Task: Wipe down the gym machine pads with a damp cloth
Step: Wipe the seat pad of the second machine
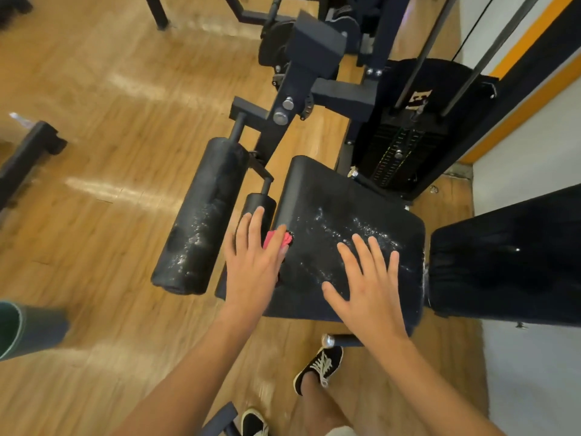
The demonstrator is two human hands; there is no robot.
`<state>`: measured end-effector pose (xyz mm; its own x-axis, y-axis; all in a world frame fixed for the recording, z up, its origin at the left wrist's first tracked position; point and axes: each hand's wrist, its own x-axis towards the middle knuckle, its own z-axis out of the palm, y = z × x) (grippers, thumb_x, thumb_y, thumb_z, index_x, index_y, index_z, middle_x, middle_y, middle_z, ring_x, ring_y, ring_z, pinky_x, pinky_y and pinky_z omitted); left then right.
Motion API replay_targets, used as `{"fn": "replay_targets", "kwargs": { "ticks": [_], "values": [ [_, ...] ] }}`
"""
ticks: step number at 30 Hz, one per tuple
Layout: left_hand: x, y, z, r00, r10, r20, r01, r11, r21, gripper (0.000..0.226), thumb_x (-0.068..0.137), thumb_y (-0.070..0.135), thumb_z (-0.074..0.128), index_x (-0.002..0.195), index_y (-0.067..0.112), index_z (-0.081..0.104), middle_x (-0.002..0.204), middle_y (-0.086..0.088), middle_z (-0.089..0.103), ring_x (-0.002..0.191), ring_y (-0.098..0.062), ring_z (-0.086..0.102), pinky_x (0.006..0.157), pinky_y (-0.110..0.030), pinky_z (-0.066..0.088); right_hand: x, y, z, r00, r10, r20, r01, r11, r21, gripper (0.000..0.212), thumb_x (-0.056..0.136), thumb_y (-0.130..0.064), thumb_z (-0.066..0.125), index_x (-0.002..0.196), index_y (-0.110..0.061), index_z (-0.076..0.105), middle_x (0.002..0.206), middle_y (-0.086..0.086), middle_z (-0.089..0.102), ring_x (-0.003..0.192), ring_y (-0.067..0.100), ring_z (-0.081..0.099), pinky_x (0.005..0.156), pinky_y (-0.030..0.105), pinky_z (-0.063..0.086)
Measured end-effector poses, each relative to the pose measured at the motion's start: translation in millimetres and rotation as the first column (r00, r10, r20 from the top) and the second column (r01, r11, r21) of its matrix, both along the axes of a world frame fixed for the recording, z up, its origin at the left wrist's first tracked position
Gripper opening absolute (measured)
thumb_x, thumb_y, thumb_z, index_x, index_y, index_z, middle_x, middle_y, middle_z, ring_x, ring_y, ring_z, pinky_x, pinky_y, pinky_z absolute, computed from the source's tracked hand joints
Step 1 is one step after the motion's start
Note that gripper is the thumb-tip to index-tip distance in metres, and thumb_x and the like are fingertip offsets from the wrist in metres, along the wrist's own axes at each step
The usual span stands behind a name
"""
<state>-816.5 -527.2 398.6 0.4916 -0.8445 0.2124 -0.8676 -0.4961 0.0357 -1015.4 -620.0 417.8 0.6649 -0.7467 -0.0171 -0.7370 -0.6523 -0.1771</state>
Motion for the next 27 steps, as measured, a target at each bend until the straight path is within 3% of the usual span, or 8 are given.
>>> {"fn": "replay_targets", "kwargs": {
  "ticks": [7, 13, 16, 19, 24, 27],
  "values": [
    [-11.3, -85.4, -40.5, 0.996, 0.067, -0.065, -0.061, 0.995, 0.08, 0.041, 0.106, 0.032, 0.046, 0.142, 0.018, 0.059, 0.159, -0.024, 0.035, 0.145, -0.044, 0.032, 0.109, -0.06, 0.039, -5.8, -90.7, -57.2, 0.995, -0.062, 0.073, 0.059, 0.997, 0.042, 0.068, 0.096, -0.053, 0.048, 0.153, -0.018, 0.042, 0.164, 0.009, 0.033, 0.156, 0.032, 0.019, 0.125, 0.062, 0.012],
    [3.9, -132.2, -69.8, 0.979, 0.158, -0.126, -0.143, 0.983, 0.118, 0.04, 0.109, 0.032, 0.039, 0.139, 0.016, 0.061, 0.161, -0.023, 0.031, 0.147, -0.046, 0.029, 0.114, -0.059, 0.032, 11.0, -124.1, -112.3, 0.975, -0.075, 0.211, 0.071, 0.997, 0.031, 0.06, 0.098, -0.045, 0.048, 0.151, -0.016, 0.043, 0.164, 0.01, 0.034, 0.156, 0.032, 0.021, 0.125, 0.062, 0.015],
    [18.3, -151.3, -79.1, 0.976, 0.167, -0.138, -0.15, 0.981, 0.121, 0.048, 0.11, 0.036, 0.027, 0.137, 0.017, 0.063, 0.161, -0.023, 0.03, 0.148, -0.045, 0.027, 0.114, -0.059, 0.03, 25.3, -133.6, -138.4, 0.966, -0.114, 0.233, 0.104, 0.993, 0.055, 0.059, 0.099, -0.043, 0.05, 0.151, -0.016, 0.044, 0.164, 0.011, 0.033, 0.155, 0.033, 0.022, 0.124, 0.062, 0.015],
    [37.0, -169.4, -91.0, 0.973, 0.175, -0.149, -0.162, 0.982, 0.099, 0.048, 0.111, 0.037, 0.029, 0.131, 0.015, 0.067, 0.162, -0.021, 0.03, 0.149, -0.043, 0.026, 0.114, -0.057, 0.03, 40.8, -140.6, -161.2, 0.958, -0.146, 0.249, 0.134, 0.989, 0.062, 0.058, 0.098, -0.04, 0.054, 0.15, -0.015, 0.046, 0.164, 0.012, 0.034, 0.154, 0.034, 0.024, 0.123, 0.064, 0.017],
    [73.5, -206.1, -118.2, 0.982, 0.108, -0.155, -0.091, 0.989, 0.115, 0.048, 0.111, 0.036, 0.03, 0.129, 0.014, 0.069, 0.161, -0.019, 0.033, 0.15, -0.04, 0.023, 0.116, -0.056, 0.03, 71.5, -162.6, -198.4, 0.941, -0.231, 0.248, 0.214, 0.972, 0.095, 0.056, 0.099, -0.039, 0.051, 0.149, -0.014, 0.047, 0.162, 0.011, 0.037, 0.154, 0.034, 0.025, 0.125, 0.062, 0.013],
    [94.7, -227.9, -135.6, 0.992, 0.049, -0.115, -0.024, 0.978, 0.209, 0.049, 0.112, 0.038, 0.027, 0.134, 0.018, 0.066, 0.162, -0.017, 0.032, 0.152, -0.036, 0.019, 0.121, -0.047, 0.021, 94.8, -175.1, -223.1, 0.941, -0.237, 0.24, 0.214, 0.97, 0.119, 0.056, 0.1, -0.04, 0.047, 0.15, -0.015, 0.046, 0.162, 0.009, 0.036, 0.155, 0.032, 0.023, 0.126, 0.06, 0.01]
  ]
}}
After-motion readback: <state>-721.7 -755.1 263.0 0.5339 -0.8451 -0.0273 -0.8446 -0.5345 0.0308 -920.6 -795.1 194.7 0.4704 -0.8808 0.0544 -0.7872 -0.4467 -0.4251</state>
